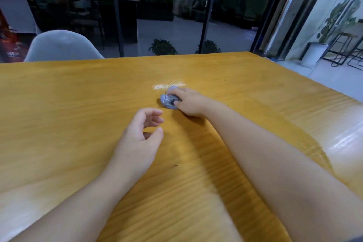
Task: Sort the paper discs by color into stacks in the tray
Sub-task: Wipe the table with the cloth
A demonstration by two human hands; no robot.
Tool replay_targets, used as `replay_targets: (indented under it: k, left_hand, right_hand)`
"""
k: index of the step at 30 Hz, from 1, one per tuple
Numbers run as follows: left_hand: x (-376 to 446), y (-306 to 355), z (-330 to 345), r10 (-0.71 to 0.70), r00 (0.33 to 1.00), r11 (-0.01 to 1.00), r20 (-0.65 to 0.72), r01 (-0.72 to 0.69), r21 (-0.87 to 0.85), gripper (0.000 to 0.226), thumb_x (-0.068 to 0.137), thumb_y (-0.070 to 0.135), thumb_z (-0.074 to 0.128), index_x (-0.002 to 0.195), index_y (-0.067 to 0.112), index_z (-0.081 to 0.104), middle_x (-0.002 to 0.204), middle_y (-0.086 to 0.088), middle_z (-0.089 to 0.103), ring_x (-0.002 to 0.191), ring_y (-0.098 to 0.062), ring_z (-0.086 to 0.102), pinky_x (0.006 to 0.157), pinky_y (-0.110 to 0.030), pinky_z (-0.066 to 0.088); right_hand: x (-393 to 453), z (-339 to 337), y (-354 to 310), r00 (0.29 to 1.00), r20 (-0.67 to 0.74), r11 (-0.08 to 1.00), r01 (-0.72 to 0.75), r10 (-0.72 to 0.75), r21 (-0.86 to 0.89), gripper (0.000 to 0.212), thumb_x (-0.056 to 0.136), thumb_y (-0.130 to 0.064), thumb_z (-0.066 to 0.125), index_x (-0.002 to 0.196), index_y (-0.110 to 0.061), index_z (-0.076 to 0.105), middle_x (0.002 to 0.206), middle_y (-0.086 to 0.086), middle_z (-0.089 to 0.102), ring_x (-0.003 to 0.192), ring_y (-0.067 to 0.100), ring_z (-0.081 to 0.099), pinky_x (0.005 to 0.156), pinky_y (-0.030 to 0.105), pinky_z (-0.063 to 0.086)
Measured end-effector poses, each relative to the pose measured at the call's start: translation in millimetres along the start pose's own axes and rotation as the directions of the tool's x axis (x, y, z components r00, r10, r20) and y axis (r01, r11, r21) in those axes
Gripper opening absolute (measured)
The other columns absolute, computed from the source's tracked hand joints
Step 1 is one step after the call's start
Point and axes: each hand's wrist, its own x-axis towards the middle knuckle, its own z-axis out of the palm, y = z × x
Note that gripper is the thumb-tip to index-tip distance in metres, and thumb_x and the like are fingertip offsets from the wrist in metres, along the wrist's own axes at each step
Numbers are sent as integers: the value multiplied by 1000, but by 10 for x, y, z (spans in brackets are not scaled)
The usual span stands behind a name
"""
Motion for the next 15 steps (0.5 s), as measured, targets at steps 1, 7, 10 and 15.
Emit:
replay_targets:
  k: [1, 7, 10, 15]
  left_hand:
    - [-1, -2, -5, 8, 1000, 1000, -2, -8, 14, 38, 88, -4, 55, 95, 33, 54, 97, 7, 61, 90, 2, 56, 70, -6, 41]
    - [-89, 56, -10, 52, 997, 997, 56, -55, 54, 25, 83, 14, 55, 95, 36, 53, 98, 8, 60, 89, 1, 55, 71, -7, 41]
    - [-169, 83, -27, 71, 990, 988, 120, -86, 126, 25, 81, 20, 53, 97, 40, 52, 101, 12, 59, 92, 3, 54, 77, -10, 40]
    - [-293, 158, -39, 110, 976, 941, 186, -163, 295, 32, 90, 8, 54, 100, 37, 50, 104, 18, 54, 98, 9, 49, 81, -9, 38]
  right_hand:
    - [-135, 1, -8, 999, 7, 999, 32, -32, 7, 41, 97, -25, 37, 136, -36, 38, 147, 0, 33, 134, 25, 31, 111, 39, 26]
    - [-1233, -23, 112, 999, 0, 998, 43, -43, 36, 38, 97, -26, 43, 132, -40, 41, 144, -9, 36, 131, 14, 34, 108, 33, 29]
    - [-1777, -34, 223, 1000, -19, 999, 0, 1, 48, 36, 96, -25, 45, 128, -42, 43, 138, -17, 38, 128, 7, 36, 105, 32, 33]
    - [-2418, -12, 357, 995, -88, 999, -54, 54, 3, 34, 96, -24, 46, 125, -42, 45, 134, -20, 38, 122, 4, 40, 91, 22, 34]
